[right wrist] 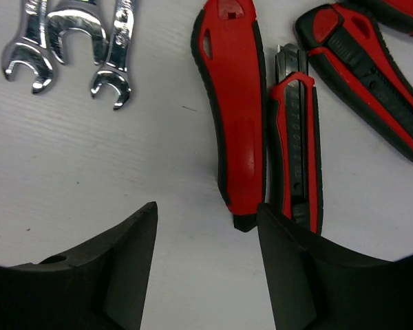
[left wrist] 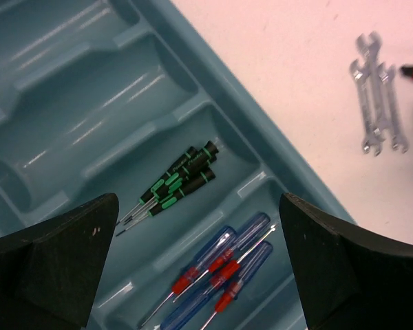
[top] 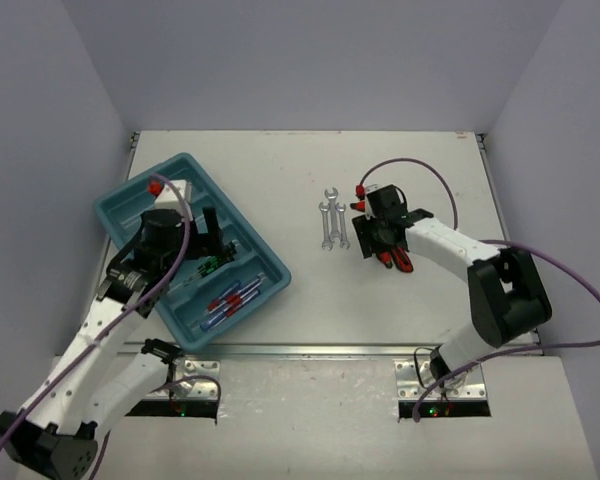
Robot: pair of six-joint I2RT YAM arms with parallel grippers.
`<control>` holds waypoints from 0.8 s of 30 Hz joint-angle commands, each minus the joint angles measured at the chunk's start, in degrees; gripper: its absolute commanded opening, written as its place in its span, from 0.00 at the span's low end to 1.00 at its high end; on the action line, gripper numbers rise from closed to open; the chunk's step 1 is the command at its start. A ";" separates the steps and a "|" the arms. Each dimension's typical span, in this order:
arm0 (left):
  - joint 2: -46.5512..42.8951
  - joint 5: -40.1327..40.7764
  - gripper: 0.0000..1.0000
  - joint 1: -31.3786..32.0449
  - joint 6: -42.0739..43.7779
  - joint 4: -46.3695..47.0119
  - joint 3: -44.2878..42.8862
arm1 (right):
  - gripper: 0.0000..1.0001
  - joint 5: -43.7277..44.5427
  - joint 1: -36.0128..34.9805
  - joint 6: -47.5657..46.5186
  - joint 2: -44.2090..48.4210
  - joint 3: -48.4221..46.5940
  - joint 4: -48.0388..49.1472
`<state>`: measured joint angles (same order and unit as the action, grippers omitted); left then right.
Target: Sort the tools into containers
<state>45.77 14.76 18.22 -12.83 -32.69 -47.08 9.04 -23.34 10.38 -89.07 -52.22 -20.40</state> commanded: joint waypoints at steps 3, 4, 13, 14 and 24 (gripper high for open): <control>-8.16 0.78 1.00 -0.49 -3.06 4.62 3.11 | 0.56 -1.72 2.49 -3.09 -9.15 -6.41 -2.80; -8.24 -0.84 1.00 -0.46 -2.90 5.04 3.54 | 0.55 -1.32 2.94 -3.27 -10.29 -7.10 -3.12; -8.86 -4.35 1.00 -0.46 -2.20 6.19 4.10 | 0.51 -3.68 6.47 -4.23 -17.53 -9.66 -3.81; -8.92 -4.30 1.00 -0.46 -2.17 6.27 4.13 | 0.50 -3.90 6.53 -4.32 -18.12 -9.87 -3.92; -8.69 -4.33 1.00 -0.46 -3.26 5.91 2.86 | 0.11 -8.85 5.80 -3.34 -16.64 -10.05 -5.12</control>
<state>37.28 11.23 18.04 -14.91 -29.33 -42.63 3.00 -16.75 6.26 -107.22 -63.05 -25.04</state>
